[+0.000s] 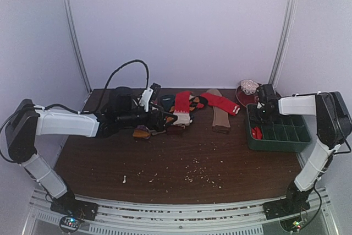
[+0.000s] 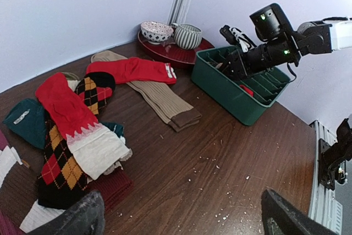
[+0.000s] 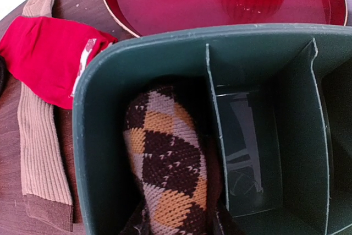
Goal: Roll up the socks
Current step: Place a pair of socks in the storage box.
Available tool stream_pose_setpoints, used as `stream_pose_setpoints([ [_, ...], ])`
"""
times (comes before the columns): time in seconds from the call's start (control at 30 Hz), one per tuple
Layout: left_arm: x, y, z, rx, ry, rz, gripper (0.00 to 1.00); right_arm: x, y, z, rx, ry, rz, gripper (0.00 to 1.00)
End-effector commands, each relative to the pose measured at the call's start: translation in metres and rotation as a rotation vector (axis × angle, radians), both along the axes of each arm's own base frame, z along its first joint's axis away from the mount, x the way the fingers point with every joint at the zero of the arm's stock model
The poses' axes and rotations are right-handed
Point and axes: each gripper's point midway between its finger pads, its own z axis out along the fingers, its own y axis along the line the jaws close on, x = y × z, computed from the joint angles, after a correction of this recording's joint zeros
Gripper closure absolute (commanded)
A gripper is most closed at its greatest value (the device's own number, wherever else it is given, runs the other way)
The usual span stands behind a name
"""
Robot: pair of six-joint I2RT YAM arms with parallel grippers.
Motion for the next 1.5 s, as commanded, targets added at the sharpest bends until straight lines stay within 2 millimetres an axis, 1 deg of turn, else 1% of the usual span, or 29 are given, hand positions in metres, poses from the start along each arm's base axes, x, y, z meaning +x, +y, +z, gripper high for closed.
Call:
stream_pose_setpoints([
  [0.0, -0.006, -0.004, 0.017, -0.048, -0.033, -0.044, 0.02, -0.028, -0.012, -0.035, -0.081, 0.187, -0.015, 0.98],
  [0.1, -0.007, -0.004, 0.018, -0.040, -0.036, -0.049, 0.02, -0.024, -0.011, -0.049, -0.098, 0.238, -0.006, 0.97],
  [0.17, -0.007, -0.004, 0.020, -0.037, -0.037, -0.050, 0.02, -0.022, -0.014, -0.057, -0.122, 0.269, -0.005, 0.97],
  [0.2, -0.008, -0.003, 0.021, -0.036, -0.038, -0.052, 0.02, -0.022, -0.017, -0.060, -0.133, 0.284, -0.006, 0.95],
  [0.33, -0.009, -0.001, 0.025, -0.034, -0.045, -0.046, 0.02, -0.020, -0.023, -0.069, -0.155, 0.333, -0.003, 0.85],
  [0.37, -0.009, 0.001, 0.027, -0.033, -0.049, -0.042, 0.02, -0.020, -0.025, -0.070, -0.158, 0.337, -0.004, 0.81],
  [0.47, -0.007, 0.003, 0.025, -0.019, -0.050, -0.027, 0.02, -0.017, -0.024, -0.068, -0.144, 0.329, 0.000, 0.70],
  [0.6, -0.004, 0.003, 0.019, 0.008, -0.040, -0.015, 0.02, -0.009, -0.022, -0.049, -0.119, 0.272, -0.003, 0.57],
  [0.77, -0.002, 0.001, 0.015, 0.020, -0.028, -0.015, 0.02, 0.008, -0.017, -0.018, -0.057, 0.187, 0.005, 0.49],
  [0.9, 0.000, 0.002, 0.012, 0.027, -0.016, -0.005, 0.02, 0.016, -0.015, 0.000, -0.022, 0.137, 0.009, 0.48],
  [1.03, 0.000, 0.001, 0.012, 0.028, -0.006, -0.005, 0.02, 0.018, -0.019, 0.017, -0.003, 0.095, 0.005, 0.47],
  [1.17, 0.002, 0.001, 0.006, 0.039, 0.009, 0.005, 0.02, 0.021, -0.017, 0.041, 0.026, 0.037, 0.024, 0.47],
  [1.3, 0.004, 0.001, 0.005, 0.043, 0.015, 0.015, 0.02, 0.021, -0.011, 0.061, 0.054, -0.005, 0.052, 0.46],
  [1.37, 0.005, 0.002, 0.005, 0.048, 0.015, 0.020, 0.02, 0.020, -0.008, 0.068, 0.065, -0.014, 0.068, 0.46],
  [1.47, 0.006, 0.003, 0.004, 0.057, 0.016, 0.026, 0.02, 0.015, -0.005, 0.064, 0.073, 0.008, 0.088, 0.45],
])
